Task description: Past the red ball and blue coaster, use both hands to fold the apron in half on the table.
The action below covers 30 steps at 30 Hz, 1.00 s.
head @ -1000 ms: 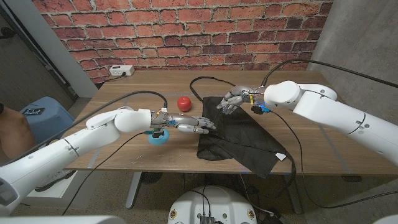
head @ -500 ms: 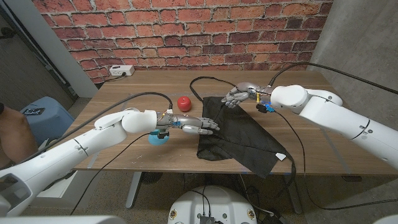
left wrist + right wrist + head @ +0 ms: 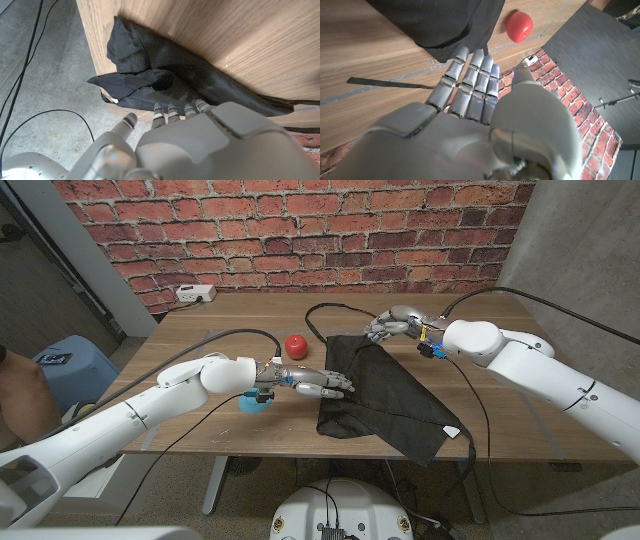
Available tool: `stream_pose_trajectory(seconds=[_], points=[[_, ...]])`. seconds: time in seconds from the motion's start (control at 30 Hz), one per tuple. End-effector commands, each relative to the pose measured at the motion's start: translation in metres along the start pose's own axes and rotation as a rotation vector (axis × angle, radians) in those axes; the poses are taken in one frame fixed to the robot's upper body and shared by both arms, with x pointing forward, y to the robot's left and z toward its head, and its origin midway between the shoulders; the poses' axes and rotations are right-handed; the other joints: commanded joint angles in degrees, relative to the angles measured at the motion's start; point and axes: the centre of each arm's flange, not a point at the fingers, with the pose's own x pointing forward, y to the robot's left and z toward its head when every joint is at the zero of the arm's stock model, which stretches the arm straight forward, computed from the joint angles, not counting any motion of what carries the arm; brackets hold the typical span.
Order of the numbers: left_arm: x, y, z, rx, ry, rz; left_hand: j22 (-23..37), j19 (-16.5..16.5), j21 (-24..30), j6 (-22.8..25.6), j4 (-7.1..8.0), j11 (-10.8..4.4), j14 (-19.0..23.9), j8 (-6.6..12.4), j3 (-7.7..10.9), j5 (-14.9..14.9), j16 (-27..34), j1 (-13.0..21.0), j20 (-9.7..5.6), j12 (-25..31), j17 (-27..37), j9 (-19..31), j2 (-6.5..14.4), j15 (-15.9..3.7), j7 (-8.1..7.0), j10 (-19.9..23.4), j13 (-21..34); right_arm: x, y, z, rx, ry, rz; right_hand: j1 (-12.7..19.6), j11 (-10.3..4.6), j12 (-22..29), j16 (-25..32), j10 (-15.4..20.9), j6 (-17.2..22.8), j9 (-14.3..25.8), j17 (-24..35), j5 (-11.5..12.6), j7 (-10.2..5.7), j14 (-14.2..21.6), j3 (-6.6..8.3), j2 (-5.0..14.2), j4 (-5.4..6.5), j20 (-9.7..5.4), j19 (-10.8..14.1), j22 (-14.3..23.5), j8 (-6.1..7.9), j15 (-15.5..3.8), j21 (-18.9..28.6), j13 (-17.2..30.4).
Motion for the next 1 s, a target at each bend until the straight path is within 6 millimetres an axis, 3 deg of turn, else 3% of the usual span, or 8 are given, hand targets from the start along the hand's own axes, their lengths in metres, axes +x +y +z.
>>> stream_pose_trajectory(seconds=[0.03,1.0], points=[[0.004,-0.003,-0.003,0.006,0.012,0.003,0.08,-6.9,-0.1,-0.82,0.06,-0.07,-1.96,-0.15,0.58,-0.08,-0.14,0.4,0.04,0.12,0.09,0.12,-0.14,-0.58,-0.18,-0.17,0.23,0.004,-0.011,-0.016,0.074,-0.054,-0.082,-0.49,-0.27,-0.43,-0.42,-0.18,-0.04,-0.03,-0.34,-0.08,-0.1,-0.31,-0.13,-0.21,-0.16,-0.45,-0.09,0.09,0.26,-2.49,0.19,-0.14],[0.011,-0.026,-0.008,-0.038,0.074,-0.059,0.17,-7.24,-0.26,-3.44,0.49,-0.08,-2.42,-0.34,0.35,-0.24,-0.16,-0.38,0.03,-0.06,0.36,0.14,-0.51,-0.38,0.15,-1.02,0.25,0.006,-0.012,-0.037,0.184,-0.124,-0.254,-1.96,0.18,-1.68,-1.1,1.68,0.98,-0.31,-2.44,-0.1,-0.05,0.69,0.14,0.37,0.06,-1.55,-0.25,-0.04,0.8,-3.31,0.16,-1.47]])
